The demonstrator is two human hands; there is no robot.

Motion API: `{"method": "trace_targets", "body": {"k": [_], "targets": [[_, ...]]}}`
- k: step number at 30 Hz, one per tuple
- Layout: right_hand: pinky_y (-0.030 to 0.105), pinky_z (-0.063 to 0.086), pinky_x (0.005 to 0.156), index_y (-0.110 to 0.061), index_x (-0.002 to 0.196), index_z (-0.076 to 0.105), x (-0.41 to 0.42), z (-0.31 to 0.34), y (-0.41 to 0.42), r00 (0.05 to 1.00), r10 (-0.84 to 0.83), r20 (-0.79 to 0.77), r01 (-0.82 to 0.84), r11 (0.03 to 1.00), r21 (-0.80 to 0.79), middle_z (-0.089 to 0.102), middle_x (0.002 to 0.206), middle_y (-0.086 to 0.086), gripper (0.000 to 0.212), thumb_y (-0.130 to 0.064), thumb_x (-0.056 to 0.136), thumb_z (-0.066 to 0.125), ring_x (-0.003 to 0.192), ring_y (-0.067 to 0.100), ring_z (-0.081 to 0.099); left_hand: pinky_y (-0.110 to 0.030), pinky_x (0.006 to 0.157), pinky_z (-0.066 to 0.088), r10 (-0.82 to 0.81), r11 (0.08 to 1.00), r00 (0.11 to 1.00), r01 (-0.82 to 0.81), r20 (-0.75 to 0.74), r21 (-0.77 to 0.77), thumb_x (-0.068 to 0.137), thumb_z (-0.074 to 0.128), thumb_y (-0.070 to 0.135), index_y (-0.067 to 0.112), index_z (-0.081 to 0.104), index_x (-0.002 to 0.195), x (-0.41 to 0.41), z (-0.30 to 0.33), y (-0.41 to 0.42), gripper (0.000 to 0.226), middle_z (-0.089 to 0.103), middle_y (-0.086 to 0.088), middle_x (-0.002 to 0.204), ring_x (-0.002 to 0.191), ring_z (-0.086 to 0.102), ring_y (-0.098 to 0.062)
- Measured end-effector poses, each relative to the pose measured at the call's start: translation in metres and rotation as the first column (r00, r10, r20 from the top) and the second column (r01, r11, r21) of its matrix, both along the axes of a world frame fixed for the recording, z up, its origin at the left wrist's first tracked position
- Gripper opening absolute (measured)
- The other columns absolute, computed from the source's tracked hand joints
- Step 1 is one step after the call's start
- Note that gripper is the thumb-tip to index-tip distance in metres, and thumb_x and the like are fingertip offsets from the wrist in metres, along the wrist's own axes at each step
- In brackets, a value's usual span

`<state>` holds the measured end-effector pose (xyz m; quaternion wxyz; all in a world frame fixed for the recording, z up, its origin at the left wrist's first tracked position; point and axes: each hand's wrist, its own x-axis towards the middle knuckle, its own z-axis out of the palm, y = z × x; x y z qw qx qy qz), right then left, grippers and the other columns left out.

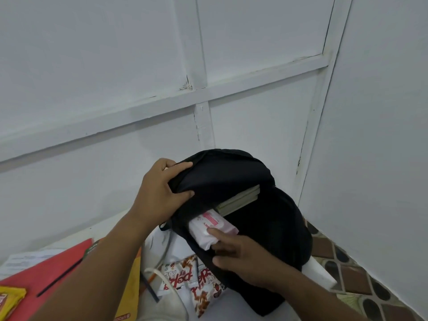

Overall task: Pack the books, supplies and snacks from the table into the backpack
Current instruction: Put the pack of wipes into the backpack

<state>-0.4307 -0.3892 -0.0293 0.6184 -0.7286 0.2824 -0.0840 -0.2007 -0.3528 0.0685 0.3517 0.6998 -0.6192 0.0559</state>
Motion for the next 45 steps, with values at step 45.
{"method": "trace_targets", "body": {"k": [45], "targets": [[0.055, 0.04, 0.104, -0.023, 0.141, 0.051, 0.043, -0.041, -0.097, 0.814, -0.58, -0.015, 0.27, 0.401, -0.876, 0.044, 0.149, 0.02, 0.062, -0.049, 0.085, 0.053, 0.137, 0.045, 0.038, -0.001, 0.083, 0.036, 0.103, 0.967, 0.995, -0.103, -0.009, -0.235, 0.069, 0.084, 0.009, 0.022, 0.074, 0.117, -0.023, 0.029, -0.021, 0.051, 0.06, 0.003, 0.1, 0.091, 0.051, -0.001]]}}
